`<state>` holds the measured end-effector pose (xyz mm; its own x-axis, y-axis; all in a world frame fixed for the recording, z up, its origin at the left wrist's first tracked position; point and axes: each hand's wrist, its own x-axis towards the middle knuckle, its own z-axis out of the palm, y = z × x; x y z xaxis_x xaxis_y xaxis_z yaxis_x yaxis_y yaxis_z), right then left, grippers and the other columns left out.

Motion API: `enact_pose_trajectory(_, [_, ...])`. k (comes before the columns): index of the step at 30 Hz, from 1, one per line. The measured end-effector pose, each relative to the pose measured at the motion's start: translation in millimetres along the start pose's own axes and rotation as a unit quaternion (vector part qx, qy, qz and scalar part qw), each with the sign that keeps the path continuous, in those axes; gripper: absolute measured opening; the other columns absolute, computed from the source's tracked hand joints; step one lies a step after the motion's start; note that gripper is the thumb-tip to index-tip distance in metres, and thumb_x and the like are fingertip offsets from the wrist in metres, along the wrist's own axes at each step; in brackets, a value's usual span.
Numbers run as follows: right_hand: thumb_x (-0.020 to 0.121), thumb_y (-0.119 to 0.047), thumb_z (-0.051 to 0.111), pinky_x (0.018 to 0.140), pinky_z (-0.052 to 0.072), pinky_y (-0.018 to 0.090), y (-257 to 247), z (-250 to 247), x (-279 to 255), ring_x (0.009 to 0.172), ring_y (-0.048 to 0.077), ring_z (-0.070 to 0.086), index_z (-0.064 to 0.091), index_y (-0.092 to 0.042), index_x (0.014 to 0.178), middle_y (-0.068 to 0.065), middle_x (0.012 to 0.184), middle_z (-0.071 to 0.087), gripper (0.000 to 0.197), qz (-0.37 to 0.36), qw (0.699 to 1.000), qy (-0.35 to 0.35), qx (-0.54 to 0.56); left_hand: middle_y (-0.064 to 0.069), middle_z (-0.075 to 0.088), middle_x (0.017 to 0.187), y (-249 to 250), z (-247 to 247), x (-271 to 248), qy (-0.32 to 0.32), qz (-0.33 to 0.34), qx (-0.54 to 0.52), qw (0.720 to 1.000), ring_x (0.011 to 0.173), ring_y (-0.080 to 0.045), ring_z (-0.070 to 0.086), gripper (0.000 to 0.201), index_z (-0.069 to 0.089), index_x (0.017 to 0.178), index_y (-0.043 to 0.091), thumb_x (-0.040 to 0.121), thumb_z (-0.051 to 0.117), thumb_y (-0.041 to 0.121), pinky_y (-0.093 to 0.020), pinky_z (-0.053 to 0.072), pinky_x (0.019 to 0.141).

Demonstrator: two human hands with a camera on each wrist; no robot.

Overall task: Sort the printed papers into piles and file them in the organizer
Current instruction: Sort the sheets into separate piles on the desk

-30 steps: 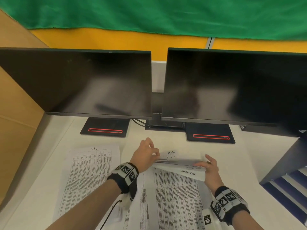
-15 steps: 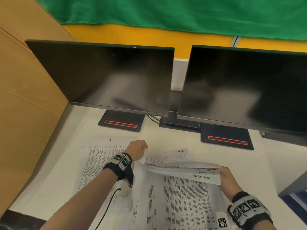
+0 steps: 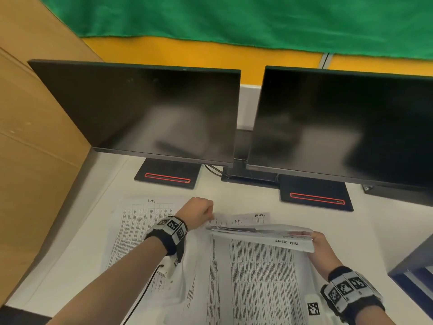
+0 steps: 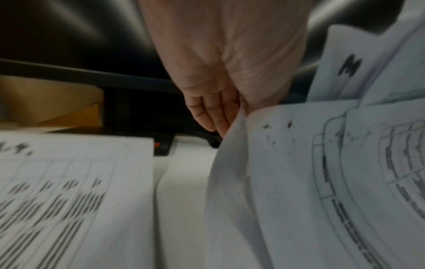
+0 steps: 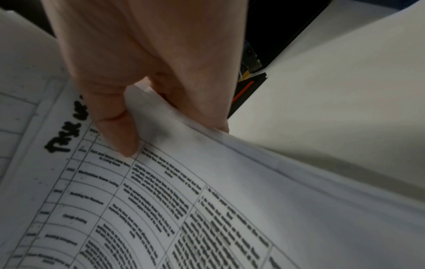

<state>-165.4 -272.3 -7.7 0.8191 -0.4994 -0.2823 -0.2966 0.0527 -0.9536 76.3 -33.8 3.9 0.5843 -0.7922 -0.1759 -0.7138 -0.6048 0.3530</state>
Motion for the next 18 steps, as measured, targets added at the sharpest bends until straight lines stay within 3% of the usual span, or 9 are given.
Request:
enact_pose_trajectory(3, [0.077, -0.005, 0.07, 0.062, 0.053, 0.016, -3, -5, 2, 0.079, 0.022, 0.066, 0.073, -0.007, 0.077, 0.014, 0.091, 0.071, 0.004, -0.001, 1.0, 0.018, 0.016, 0.002, 0.054, 0.077, 12, -9, 3, 0.077, 0.036, 0.001, 0.996, 0.07, -0.018, 0.052, 0.019, 0.044, 0.085, 0.018, 0.097, 0.045, 0.033, -0.024, 0.034, 0.061])
enact_pose_trajectory(5, [0.057, -0.04, 0.084, 0.063, 0.053, 0.02, -1, -9, 2, 0.073, 0.016, 0.066, 0.073, -0.013, 0.067, 0.007, 0.081, 0.072, 0.031, -0.011, 1.0, 0.016, 0.018, 0.004, 0.051, 0.073, 19, -14, 4, 0.129, 0.022, 0.0, 0.991, 0.065, -0.017, 0.05, 0.02, 0.041, 0.089, 0.017, 0.099, 0.039, 0.034, -0.022, 0.032, 0.053])
enact_pose_trajectory(6, [0.051, -0.048, 0.084, 0.064, 0.053, 0.022, -2, -10, 2, 0.071, 0.015, 0.066, 0.073, -0.014, 0.064, 0.003, 0.074, 0.071, 0.038, -0.006, 1.0, 0.02, 0.015, 0.004, 0.051, 0.073, 22, -15, 5, 0.147, -0.005, -0.007, 0.989, 0.064, -0.016, 0.05, 0.019, 0.04, 0.09, 0.018, 0.099, 0.037, 0.034, -0.021, 0.032, 0.052])
enact_pose_trajectory(8, [0.068, -0.024, 0.08, 0.066, 0.051, 0.028, 1, -11, 1, 0.075, 0.021, 0.063, 0.071, -0.015, 0.059, 0.001, 0.068, 0.069, 0.016, -0.003, 0.999, 0.029, 0.025, 0.003, 0.052, 0.078, 21, -11, 4, 0.165, -0.073, -0.057, 0.982, 0.066, -0.017, 0.052, 0.019, 0.039, 0.091, 0.019, 0.097, 0.043, 0.037, -0.023, 0.036, 0.055])
enact_pose_trajectory(10, [0.078, 0.0, 0.067, 0.072, 0.048, 0.034, 8, -13, 0, 0.078, 0.025, 0.059, 0.07, -0.015, 0.057, 0.006, 0.072, 0.067, 0.026, -0.004, 0.999, 0.033, 0.017, 0.005, 0.052, 0.086, 8, 4, 1, 0.126, -0.129, -0.161, 0.97, 0.073, -0.016, 0.055, 0.028, 0.041, 0.1, 0.02, 0.088, 0.058, 0.039, -0.025, 0.04, 0.062])
enact_pose_trajectory(12, [0.079, 0.004, 0.064, 0.075, 0.047, 0.036, 10, -12, -4, 0.078, 0.025, 0.058, 0.069, -0.013, 0.058, 0.012, 0.076, 0.065, 0.028, 0.003, 1.0, 0.031, 0.0, 0.006, 0.059, 0.084, -3, 16, -5, 0.051, -0.146, -0.235, 0.96, 0.079, -0.017, 0.06, 0.044, 0.043, 0.113, 0.021, 0.081, 0.07, 0.032, -0.03, 0.047, 0.073])
enact_pose_trajectory(14, [0.08, 0.006, 0.063, 0.069, 0.046, 0.032, 8, -10, -7, 0.076, 0.025, 0.057, 0.067, -0.008, 0.062, 0.012, 0.077, 0.063, 0.023, 0.005, 0.999, 0.032, 0.0, 0.005, 0.062, 0.078, -9, 25, -7, 0.019, -0.142, -0.245, 0.959, 0.08, -0.018, 0.062, 0.034, 0.056, 0.11, 0.02, 0.08, 0.071, 0.022, -0.031, 0.05, 0.078])
enact_pose_trajectory(16, [0.081, 0.007, 0.061, 0.065, 0.043, 0.027, 6, -10, -8, 0.074, 0.023, 0.057, 0.066, -0.004, 0.065, 0.011, 0.077, 0.063, 0.02, 0.0, 0.999, 0.037, -0.005, 0.001, 0.057, 0.081, -7, 26, -5, 0.029, -0.134, -0.21, 0.968, 0.081, -0.019, 0.058, 0.013, 0.065, 0.096, 0.018, 0.083, 0.067, 0.02, -0.027, 0.045, 0.072])
enact_pose_trajectory(18, [0.08, 0.007, 0.062, 0.066, 0.042, 0.025, 5, -10, -7, 0.075, 0.021, 0.057, 0.065, -0.003, 0.066, 0.01, 0.077, 0.063, 0.018, -0.006, 0.999, 0.036, -0.007, -0.005, 0.054, 0.087, -4, 25, 0, 0.07, -0.137, -0.175, 0.973, 0.085, -0.025, 0.056, 0.014, 0.064, 0.093, 0.01, 0.087, 0.061, 0.022, -0.027, 0.039, 0.071])
